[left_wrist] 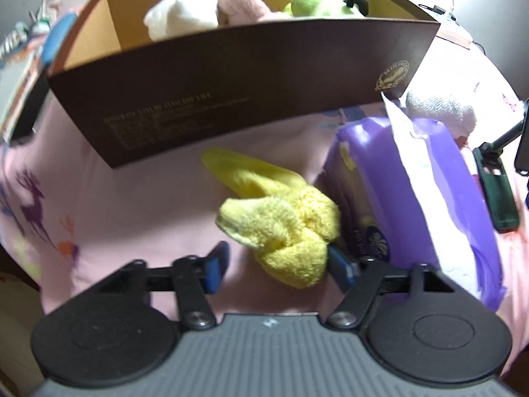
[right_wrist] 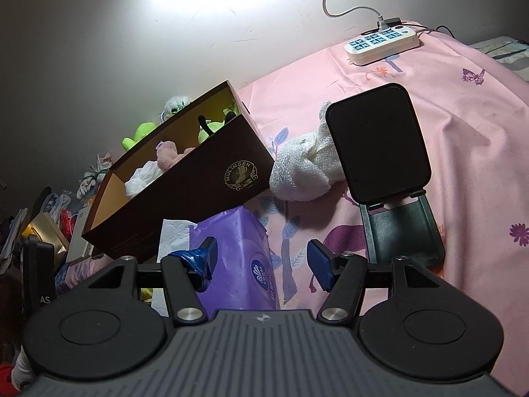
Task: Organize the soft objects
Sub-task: 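Move the left gripper to the yellow fuzzy plush and close on it, then lift the yellow plush with the left gripper and carry it over the box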
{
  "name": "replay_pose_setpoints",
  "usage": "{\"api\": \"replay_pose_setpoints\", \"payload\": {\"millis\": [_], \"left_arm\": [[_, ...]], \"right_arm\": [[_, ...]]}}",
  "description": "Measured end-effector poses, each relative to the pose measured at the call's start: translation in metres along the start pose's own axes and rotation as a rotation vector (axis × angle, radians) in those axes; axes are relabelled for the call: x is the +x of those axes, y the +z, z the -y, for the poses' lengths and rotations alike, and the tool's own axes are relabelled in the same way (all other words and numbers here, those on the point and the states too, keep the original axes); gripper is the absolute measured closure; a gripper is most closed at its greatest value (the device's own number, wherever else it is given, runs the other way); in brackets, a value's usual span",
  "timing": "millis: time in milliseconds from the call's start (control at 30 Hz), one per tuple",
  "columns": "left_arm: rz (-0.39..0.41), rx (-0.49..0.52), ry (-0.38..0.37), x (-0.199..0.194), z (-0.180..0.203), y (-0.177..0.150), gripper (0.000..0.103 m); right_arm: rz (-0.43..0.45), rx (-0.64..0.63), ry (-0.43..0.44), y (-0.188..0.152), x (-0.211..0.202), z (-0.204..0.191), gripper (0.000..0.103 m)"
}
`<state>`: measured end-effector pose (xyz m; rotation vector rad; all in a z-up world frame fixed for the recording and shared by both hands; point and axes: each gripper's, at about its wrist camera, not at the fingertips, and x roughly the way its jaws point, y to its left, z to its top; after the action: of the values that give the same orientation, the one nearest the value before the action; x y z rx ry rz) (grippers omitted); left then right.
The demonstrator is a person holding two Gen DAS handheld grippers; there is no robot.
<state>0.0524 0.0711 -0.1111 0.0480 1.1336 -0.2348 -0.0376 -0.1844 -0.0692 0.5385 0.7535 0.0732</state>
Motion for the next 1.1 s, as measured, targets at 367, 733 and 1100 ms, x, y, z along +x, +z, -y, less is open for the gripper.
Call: {"api": "replay_pose_setpoints", "payload": {"millis": [367, 733, 1100], "left_arm": [[0.026, -0.009, 0.069, -0.013, -0.003, 0.001, 0.054], [0.086, -0.005, 0.12, -0.043, -0.011, 0.005, 0.054], [0.21, -0.022, 0.087, -0.095, -0.026, 0.019, 0.054]], "right_arm": [[0.003, 0.011, 0.008, -0.001, -0.001, 0.002, 0.057], [-0.001, -0.002, 0.047, 0.004, 0.009, -0.008, 0.057], [-0.003, -0.001, 0.064, 0.007, 0.016, -0.011, 0.057]]}}
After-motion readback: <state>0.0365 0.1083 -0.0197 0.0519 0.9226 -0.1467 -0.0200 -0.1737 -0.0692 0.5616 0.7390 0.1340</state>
